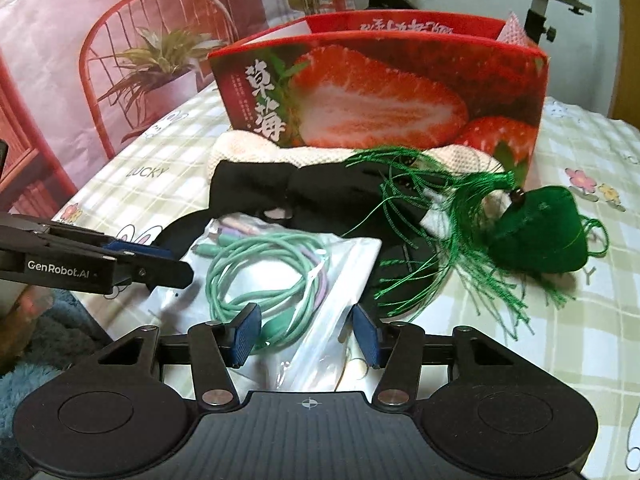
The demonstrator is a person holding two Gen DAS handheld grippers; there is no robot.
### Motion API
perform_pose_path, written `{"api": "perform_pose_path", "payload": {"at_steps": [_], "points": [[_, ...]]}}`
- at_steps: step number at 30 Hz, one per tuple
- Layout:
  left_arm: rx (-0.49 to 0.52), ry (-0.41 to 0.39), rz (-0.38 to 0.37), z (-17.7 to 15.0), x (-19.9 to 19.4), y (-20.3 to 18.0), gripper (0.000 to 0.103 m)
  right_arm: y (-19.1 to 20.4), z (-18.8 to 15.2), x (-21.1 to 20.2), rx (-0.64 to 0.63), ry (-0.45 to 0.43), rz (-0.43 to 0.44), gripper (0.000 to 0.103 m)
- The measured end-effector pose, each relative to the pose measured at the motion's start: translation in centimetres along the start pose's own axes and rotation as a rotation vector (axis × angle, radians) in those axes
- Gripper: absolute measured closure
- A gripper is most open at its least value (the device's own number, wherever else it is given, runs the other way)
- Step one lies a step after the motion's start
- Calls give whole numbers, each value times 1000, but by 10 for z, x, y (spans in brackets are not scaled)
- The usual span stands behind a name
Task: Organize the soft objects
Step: 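Close the left gripper on the cable bag while the right gripper also closes on it, then lift the cable bag with both grippers and carry it over the box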
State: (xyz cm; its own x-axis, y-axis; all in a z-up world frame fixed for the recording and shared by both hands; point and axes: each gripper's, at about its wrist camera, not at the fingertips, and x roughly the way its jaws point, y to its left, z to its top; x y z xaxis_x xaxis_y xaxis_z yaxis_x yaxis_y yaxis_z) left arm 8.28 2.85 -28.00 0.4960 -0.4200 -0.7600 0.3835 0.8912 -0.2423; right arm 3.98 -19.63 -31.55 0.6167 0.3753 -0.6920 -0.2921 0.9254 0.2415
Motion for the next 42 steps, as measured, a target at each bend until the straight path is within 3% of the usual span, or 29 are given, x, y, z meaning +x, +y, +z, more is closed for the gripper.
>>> {"api": "perform_pose_path", "payload": {"at_steps": [15,18,21,24,28,34,42], "points": [[-21,-7,-2,11,13,4,67,-7,-2,2,19,-15,36,56],[-54,-7,-31,13,15,8,67,-7,-2,3,20,-16,35,56],[-72,14,-134,11,15,5,64,-6,-2,2,19,-16,33,56],[-25,13,-135,9,14,-2,64,-7,-1,2,30,-17,38,57],[-94,16,-178,7,16,10,64,-7,-1,2,28,-20,43,58],[-22,25,-124,5,16,-2,64,-3,0,3,2,-13,39,58],[-52,-11,-97,3,11,2,63,0,2,-8,-11,-59,28,75]]}}
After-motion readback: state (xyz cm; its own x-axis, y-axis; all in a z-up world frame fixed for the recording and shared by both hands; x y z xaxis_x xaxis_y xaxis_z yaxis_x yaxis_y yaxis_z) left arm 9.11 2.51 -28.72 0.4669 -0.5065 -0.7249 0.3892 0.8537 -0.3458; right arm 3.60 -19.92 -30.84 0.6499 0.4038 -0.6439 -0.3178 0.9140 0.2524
